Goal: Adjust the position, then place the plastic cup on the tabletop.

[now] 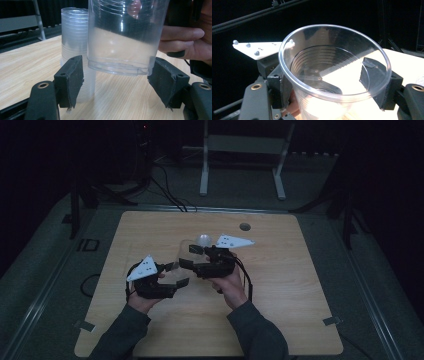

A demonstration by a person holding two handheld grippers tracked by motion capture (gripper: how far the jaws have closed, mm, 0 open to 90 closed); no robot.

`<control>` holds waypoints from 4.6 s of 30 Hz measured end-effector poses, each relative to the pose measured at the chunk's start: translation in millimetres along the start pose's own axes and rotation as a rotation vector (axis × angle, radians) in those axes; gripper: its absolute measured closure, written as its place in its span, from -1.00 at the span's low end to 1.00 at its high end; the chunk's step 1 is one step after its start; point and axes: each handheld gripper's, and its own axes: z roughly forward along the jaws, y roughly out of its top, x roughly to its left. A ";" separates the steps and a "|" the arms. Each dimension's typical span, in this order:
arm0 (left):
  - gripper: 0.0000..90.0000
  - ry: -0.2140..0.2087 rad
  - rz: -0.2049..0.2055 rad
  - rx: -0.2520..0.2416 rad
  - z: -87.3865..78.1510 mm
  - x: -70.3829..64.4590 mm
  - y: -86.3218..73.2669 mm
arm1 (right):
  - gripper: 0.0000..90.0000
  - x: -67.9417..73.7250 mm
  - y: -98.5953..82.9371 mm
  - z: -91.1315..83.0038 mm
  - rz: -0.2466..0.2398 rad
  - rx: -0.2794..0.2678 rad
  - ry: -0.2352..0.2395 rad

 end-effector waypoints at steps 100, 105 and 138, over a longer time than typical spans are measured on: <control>-0.37 -0.012 -0.053 0.011 -3.2 5.1 0.8 | -0.39 10.9 0.8 -7.6 -0.208 0.006 -0.100; -0.36 -0.008 -0.060 0.008 -4.3 6.8 -0.2 | -0.39 10.0 1.2 -11.3 -0.211 0.004 -0.110; -0.36 0.002 -0.059 0.014 -4.9 8.3 -0.7 | -0.39 -1.4 -4.0 -42.1 -0.223 -0.019 -0.194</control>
